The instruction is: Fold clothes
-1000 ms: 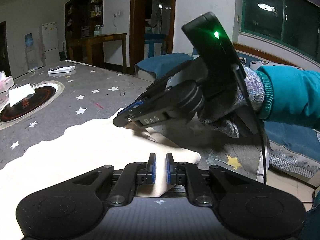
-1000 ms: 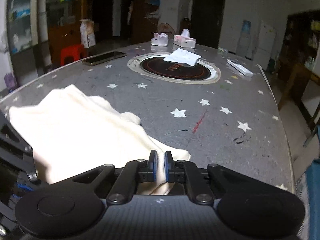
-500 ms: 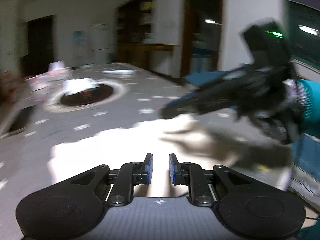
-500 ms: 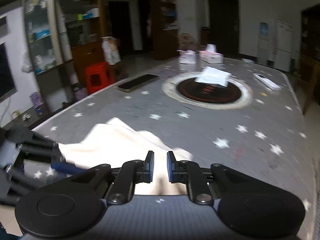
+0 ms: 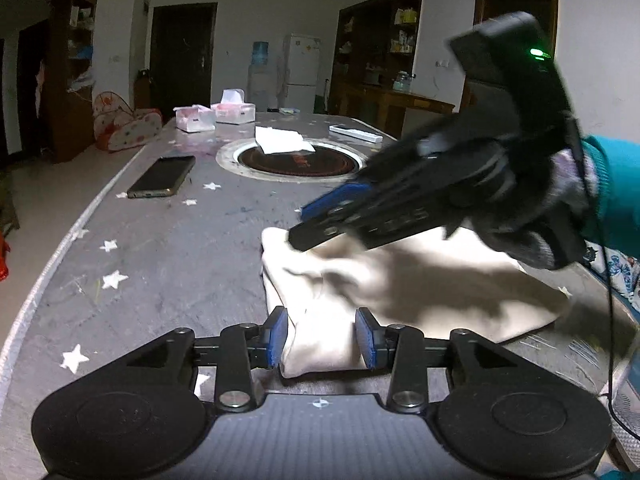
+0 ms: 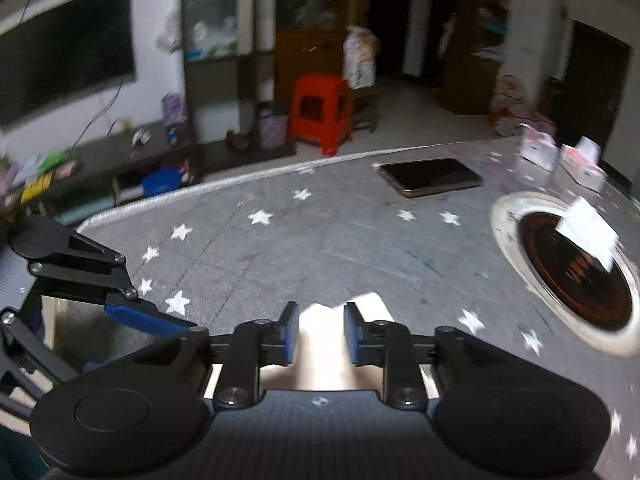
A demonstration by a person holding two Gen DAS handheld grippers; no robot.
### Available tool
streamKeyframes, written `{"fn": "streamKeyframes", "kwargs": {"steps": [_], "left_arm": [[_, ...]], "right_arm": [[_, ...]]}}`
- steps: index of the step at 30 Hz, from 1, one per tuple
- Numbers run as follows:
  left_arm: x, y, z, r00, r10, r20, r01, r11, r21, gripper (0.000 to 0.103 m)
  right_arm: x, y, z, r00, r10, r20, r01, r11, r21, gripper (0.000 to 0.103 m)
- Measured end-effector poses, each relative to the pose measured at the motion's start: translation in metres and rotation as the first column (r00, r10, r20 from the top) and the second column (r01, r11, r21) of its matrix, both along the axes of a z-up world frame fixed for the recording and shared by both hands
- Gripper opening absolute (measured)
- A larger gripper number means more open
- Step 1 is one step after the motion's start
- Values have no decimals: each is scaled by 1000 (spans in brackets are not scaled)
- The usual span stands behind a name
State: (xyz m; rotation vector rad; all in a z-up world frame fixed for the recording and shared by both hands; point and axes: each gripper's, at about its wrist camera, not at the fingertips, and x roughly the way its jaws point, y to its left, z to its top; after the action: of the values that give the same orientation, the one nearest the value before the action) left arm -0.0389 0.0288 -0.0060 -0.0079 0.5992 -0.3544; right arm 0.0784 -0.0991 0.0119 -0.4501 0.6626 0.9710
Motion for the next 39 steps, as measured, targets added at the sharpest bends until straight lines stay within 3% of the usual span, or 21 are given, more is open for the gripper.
{"fn": "streamKeyframes", "kwargs": {"steps": [9, 11, 12, 22, 23, 28, 31, 34, 39], "left_arm": [[0, 9, -5, 1000, -20, -14, 19, 999, -45, 40], [2, 10, -5, 1000, -26, -15, 25, 998, -54, 40], [4, 11, -6, 999, -28, -17, 27, 998, -61, 40], [16, 21, -15, 996, -44, -72, 36, 994, -102, 38], [18, 22, -16, 996, -46, -80, 37, 993, -108, 37], [19, 25, -17, 994, -53, -96, 41, 992, -120, 33], [20, 29, -14, 993, -47, -108, 32, 990, -137, 34], [21, 30, -14, 992, -47, -113, 31, 989, -141, 33], [20, 32, -9, 994, -44, -99, 29, 989, -145, 29]], "right_arm": [[3, 33, -19, 995, 102, 11, -100, 987, -129, 22], [1, 33, -19, 993, 114, 11, -111, 984, -136, 8], [2, 34, -19, 993, 117, 11, -114, 984, -140, 7], [13, 20, -5, 998, -20, 52, 20, 1000, -10, 4], [14, 19, -5, 998, -34, 57, 34, 999, 2, 0], [26, 18, -4, 996, -81, 37, 80, 996, 39, 0], [26, 16, -2, 999, -48, -2, 48, 998, 45, 1], [25, 13, 0, 999, -27, -24, 28, 999, 44, 13], [16, 10, -6, 999, 9, -45, -10, 1000, -2, 15]]}}
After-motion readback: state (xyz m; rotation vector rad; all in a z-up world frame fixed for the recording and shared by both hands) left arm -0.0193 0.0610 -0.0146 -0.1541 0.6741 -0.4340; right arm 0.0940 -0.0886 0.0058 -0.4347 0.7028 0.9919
